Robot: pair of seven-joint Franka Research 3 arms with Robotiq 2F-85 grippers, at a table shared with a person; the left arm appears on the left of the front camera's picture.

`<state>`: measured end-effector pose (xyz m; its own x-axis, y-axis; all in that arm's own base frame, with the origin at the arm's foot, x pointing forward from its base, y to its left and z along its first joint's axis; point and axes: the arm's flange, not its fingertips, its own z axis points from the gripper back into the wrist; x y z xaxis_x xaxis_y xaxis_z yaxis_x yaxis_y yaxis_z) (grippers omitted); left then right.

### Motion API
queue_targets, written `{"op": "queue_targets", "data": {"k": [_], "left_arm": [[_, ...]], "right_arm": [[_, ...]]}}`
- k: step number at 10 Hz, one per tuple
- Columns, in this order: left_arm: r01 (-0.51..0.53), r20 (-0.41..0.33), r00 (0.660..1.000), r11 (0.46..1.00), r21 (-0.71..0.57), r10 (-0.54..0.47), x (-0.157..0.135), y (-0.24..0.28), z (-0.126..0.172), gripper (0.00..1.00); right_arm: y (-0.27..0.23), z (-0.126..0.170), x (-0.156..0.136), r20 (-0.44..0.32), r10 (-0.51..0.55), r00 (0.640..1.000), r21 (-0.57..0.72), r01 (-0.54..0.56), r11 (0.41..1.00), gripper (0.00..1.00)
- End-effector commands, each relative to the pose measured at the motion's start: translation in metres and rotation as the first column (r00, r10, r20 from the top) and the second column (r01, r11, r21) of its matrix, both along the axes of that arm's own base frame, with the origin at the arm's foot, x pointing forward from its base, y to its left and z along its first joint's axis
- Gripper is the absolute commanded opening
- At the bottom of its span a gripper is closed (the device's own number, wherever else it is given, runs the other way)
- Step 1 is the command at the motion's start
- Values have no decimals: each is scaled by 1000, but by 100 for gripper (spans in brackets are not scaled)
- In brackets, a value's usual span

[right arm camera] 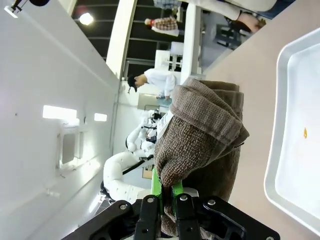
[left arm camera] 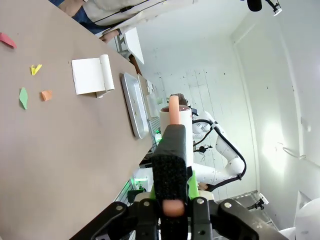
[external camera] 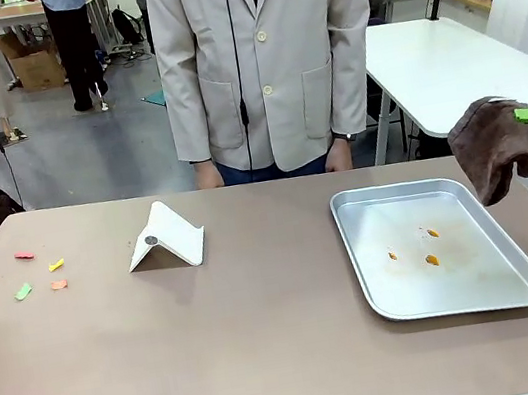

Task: Clean the surface of the table.
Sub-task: Hold the Lint Roller with your left hand and the towel with your right hand, then if a person points to the right, clean the right side of the table with your right hand, and if they point to the left, clean the left side with your left hand.

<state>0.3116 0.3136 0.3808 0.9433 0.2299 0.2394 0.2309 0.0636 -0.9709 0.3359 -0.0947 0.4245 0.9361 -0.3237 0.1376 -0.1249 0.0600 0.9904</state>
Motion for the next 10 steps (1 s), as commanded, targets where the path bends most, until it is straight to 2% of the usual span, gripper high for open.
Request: {"op": "queue_targets", "data": {"k": [1,10], "left_arm": [[6,2,1000,1000,0,-6,-1,0,1,0],[6,2,1000,1000,0,-6,-1,0,1,0]], "right_arm": [[0,5,-2,3,6,1000,9,-6,1000,0],[0,5,-2,3,6,1000,9,-6,1000,0]]}}
